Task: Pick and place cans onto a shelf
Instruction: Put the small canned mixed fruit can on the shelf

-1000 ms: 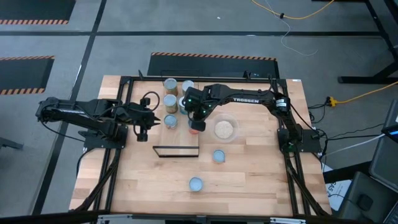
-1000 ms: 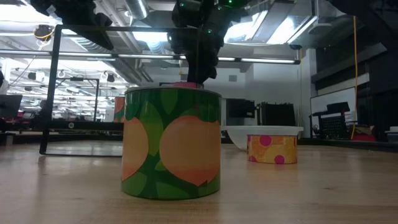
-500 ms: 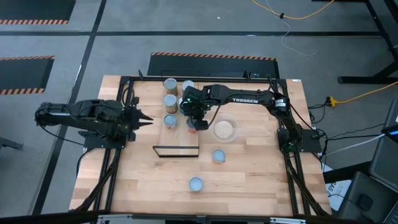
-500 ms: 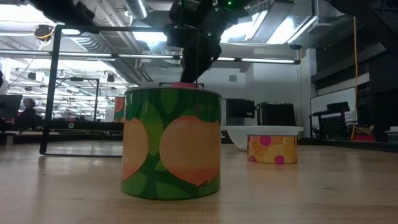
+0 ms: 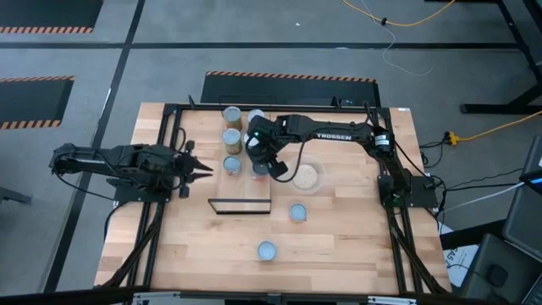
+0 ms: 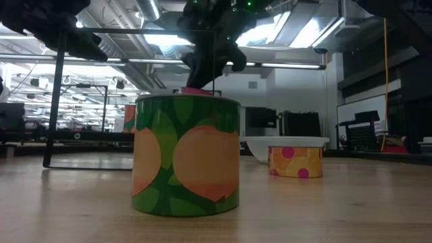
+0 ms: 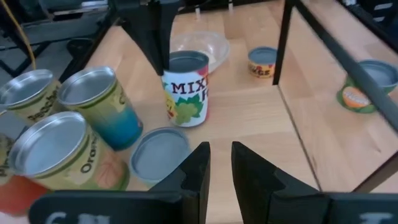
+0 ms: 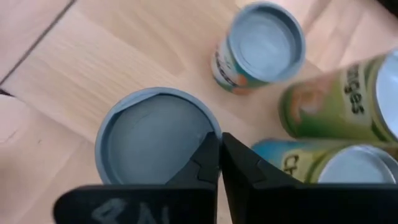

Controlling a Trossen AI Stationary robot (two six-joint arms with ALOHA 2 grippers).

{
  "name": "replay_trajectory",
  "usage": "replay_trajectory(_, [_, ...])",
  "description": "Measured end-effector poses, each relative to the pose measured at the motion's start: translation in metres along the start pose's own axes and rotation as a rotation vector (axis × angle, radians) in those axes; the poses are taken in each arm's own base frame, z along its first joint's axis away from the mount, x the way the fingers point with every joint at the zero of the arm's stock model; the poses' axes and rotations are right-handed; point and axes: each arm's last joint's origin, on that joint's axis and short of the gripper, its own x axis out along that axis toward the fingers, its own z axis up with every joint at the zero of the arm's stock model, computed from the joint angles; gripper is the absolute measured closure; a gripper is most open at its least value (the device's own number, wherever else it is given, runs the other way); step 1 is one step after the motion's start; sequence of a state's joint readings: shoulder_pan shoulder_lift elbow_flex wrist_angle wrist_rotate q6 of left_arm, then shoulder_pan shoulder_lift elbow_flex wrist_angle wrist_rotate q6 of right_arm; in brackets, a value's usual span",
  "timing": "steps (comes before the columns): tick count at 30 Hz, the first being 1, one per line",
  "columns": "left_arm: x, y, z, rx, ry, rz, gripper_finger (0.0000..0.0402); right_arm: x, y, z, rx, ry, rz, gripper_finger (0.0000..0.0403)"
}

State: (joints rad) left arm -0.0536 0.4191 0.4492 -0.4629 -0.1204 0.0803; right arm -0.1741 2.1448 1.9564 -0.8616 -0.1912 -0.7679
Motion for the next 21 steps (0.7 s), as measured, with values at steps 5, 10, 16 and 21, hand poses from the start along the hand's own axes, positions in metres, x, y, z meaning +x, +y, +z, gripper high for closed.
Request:
replay_trajectory(5, [0.0001,-0.0007,0.0016,-0.002,-0.020,-0.027,0.0343,0.0000,-0.0006,0.0017,-0.079,-0.026,0.002,0.0390])
replay_trajectory(10, [0.0001,-0.0008,0.0024,-0.002,-0.028,-0.031,0.0343,0.0000,-0.0019,0.0034,-0.113,-0.041,-0.014,0.0383])
replay_trajectory(16, [0.0001,-0.0008,0.0024,-0.002,-0.028,-0.031,0.0343,0.0000,-0.0023,0.0037,-0.114,-0.045,-0.018,0.0375])
replay_trajectory(21, [0.0001,-0.0008,0.0024,-0.002,-0.028,-0.031,0.0343,-0.0002,-0.0028,0.0043,-0.116,-0.050,-0.023,0.0374])
